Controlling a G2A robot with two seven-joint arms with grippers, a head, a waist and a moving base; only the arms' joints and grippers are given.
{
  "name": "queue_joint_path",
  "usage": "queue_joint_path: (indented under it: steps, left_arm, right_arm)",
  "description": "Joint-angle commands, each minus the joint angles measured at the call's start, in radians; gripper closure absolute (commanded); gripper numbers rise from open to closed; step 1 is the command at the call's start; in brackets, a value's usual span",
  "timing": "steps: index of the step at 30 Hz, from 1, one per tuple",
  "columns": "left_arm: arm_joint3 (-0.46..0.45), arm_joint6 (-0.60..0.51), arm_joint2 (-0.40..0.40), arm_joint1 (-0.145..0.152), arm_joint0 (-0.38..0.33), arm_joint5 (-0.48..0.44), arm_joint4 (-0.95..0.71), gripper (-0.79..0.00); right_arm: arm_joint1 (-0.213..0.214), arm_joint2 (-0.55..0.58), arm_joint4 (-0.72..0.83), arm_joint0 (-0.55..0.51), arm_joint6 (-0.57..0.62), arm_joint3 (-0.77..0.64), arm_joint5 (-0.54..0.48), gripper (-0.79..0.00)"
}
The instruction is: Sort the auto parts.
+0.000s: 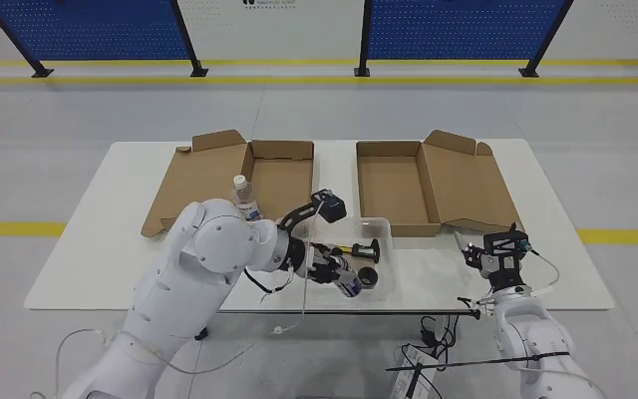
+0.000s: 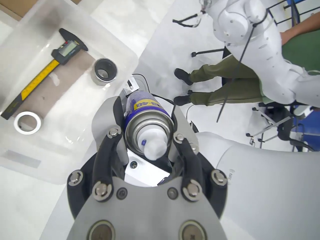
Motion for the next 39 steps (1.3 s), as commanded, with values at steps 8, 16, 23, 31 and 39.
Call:
queue_joint_path:
  steps: [8, 16, 23, 31, 39]
  left_arm:
    - [0.059, 0.087, -0.036, 0.012, -0.033, 0.003, 0.075, 0.000]
    - [0.133, 0.181, 0.054, 0.005, -0.112, 0.088, 0.327, 0.000]
    - [0.224, 0.248, 0.095, -0.007, -0.183, 0.158, 0.451, 0.000]
    - [0.227, 0.252, 0.098, -0.007, -0.185, 0.159, 0.457, 0.000]
    - [0.227, 0.252, 0.098, -0.007, -0.185, 0.159, 0.457, 0.000]
  right_arm:
    - [0.000, 0.000, 0.000, 0.000, 0.000, 0.000, 0.000, -0.785]
    - [0.000, 0.000, 0.000, 0.000, 0.000, 0.000, 0.000, -0.785]
    - [0.000, 0.000, 0.000, 0.000, 0.000, 0.000, 0.000, -0.785]
    - [0.000, 0.000, 0.000, 0.000, 0.000, 0.000, 0.000, -0.785]
    - [0.000, 0.000, 0.000, 0.000, 0.000, 0.000, 0.000, -0.785]
